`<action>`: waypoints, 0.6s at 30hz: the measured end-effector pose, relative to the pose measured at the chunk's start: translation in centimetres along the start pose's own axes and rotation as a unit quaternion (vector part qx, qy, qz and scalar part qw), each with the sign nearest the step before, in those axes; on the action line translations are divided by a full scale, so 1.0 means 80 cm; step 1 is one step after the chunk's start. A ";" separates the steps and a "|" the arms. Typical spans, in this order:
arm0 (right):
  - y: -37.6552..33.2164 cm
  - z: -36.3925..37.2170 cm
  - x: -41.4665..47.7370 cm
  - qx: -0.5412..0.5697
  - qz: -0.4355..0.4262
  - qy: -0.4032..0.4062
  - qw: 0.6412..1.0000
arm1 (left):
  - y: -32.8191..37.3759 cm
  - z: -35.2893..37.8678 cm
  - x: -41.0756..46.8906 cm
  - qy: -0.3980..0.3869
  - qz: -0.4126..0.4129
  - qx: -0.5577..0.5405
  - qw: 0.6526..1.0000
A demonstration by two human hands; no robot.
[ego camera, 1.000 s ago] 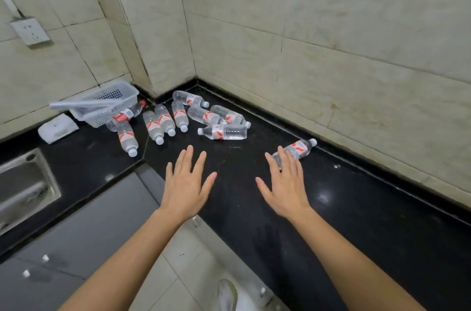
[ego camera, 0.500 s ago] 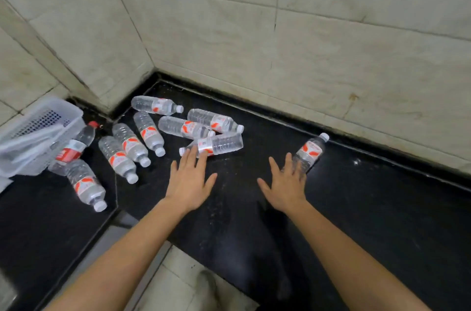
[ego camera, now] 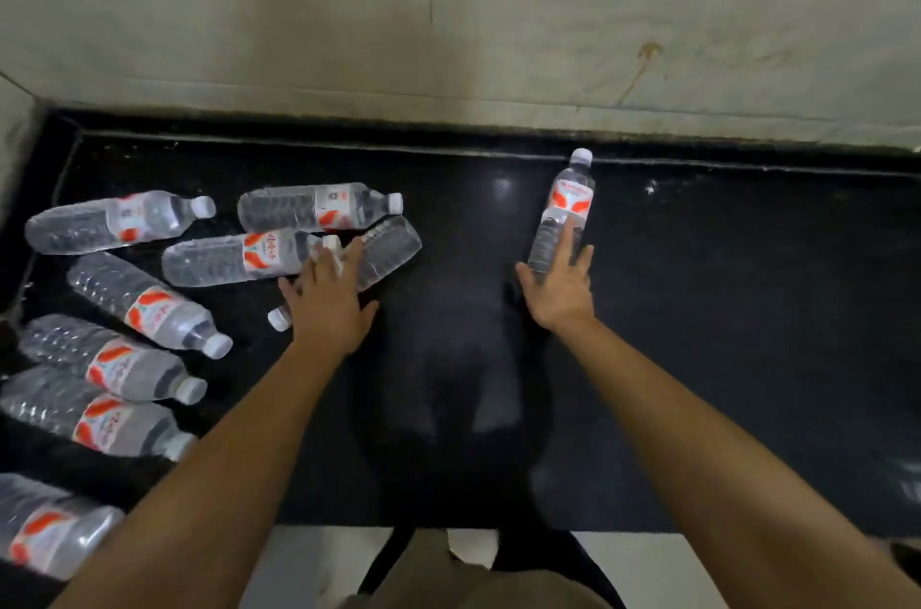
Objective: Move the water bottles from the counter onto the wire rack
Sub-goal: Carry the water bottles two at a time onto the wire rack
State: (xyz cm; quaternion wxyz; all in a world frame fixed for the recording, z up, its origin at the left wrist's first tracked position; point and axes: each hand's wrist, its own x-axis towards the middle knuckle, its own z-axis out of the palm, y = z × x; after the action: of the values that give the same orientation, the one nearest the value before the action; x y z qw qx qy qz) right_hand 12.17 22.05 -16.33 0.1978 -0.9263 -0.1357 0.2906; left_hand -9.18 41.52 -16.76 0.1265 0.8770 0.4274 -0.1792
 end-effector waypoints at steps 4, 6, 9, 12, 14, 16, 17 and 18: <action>-0.004 0.024 -0.003 -0.003 0.002 0.056 0.998 | -0.010 0.016 -0.011 0.050 0.041 -0.018 0.998; -0.005 0.028 -0.007 0.009 0.005 0.067 0.998 | -0.011 0.017 -0.014 0.044 0.035 -0.047 0.997; -0.006 0.023 -0.017 0.009 0.017 0.051 0.998 | -0.014 0.011 -0.011 0.024 0.048 -0.118 0.992; 0.006 0.016 -0.036 -0.028 -0.019 0.007 0.999 | -0.018 0.007 -0.007 -0.020 0.033 -0.204 0.978; 0.020 0.014 -0.052 -0.054 -0.043 -0.028 0.997 | -0.019 0.009 -0.012 -0.053 0.004 -0.266 0.963; 0.031 0.015 -0.066 -0.094 -0.058 -0.062 0.992 | -0.018 0.014 -0.025 -0.069 -0.009 -0.320 0.945; 0.033 0.017 -0.071 -0.127 -0.069 -0.073 0.987 | -0.017 0.018 -0.033 -0.067 -0.006 -0.337 0.939; 0.032 0.020 -0.073 -0.162 -0.080 -0.074 0.981 | -0.014 0.024 -0.041 -0.058 -0.007 -0.346 0.937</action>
State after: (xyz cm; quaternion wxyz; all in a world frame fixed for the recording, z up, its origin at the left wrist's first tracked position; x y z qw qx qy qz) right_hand 6.93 18.10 -15.86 0.0570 -0.9080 -0.2692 0.3161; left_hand -12.32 39.21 -17.18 0.4451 0.7643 0.4611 -0.0717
